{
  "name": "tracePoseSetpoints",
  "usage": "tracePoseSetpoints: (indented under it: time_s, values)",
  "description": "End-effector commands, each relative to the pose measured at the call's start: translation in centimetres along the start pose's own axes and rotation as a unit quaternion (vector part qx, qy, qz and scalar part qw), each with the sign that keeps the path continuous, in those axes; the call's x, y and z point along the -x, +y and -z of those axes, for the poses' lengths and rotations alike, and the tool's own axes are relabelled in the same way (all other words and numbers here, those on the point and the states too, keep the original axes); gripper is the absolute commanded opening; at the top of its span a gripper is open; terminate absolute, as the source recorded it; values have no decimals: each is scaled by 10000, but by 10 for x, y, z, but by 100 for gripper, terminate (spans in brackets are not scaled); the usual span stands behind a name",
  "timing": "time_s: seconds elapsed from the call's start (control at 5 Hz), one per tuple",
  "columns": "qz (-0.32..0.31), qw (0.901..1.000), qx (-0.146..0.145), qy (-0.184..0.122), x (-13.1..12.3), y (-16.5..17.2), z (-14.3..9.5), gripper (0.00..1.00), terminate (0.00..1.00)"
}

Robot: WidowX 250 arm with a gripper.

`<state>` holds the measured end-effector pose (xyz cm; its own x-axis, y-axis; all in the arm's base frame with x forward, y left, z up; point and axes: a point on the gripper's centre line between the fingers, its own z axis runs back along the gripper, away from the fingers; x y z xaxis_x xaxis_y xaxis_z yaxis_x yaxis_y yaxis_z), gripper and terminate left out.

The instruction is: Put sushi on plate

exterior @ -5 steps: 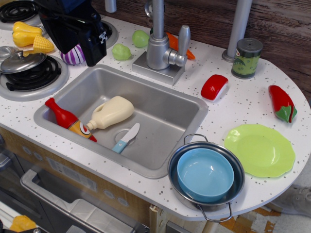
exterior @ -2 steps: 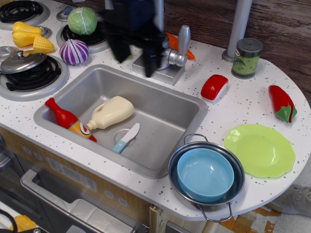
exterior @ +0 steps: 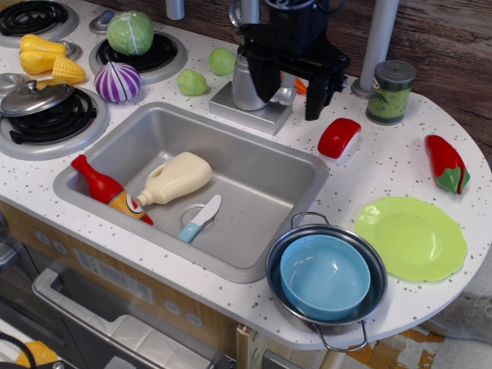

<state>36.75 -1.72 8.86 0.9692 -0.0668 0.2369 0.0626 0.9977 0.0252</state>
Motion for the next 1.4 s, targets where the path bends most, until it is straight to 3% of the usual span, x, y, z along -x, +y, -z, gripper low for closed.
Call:
tracePoseSetpoints:
  time_s: [0.0,0.4,1.0,1.2]
  values:
    - [12,9986,-166,-503,-26,-11,22,100,0]
    - [-2,9972,-67,-747,-42,-14,50,100,0]
    - [152,9958,251,-864,-49,-13,68,100,0]
    - [133,9955,361,-866,-50,-11,73,0,0]
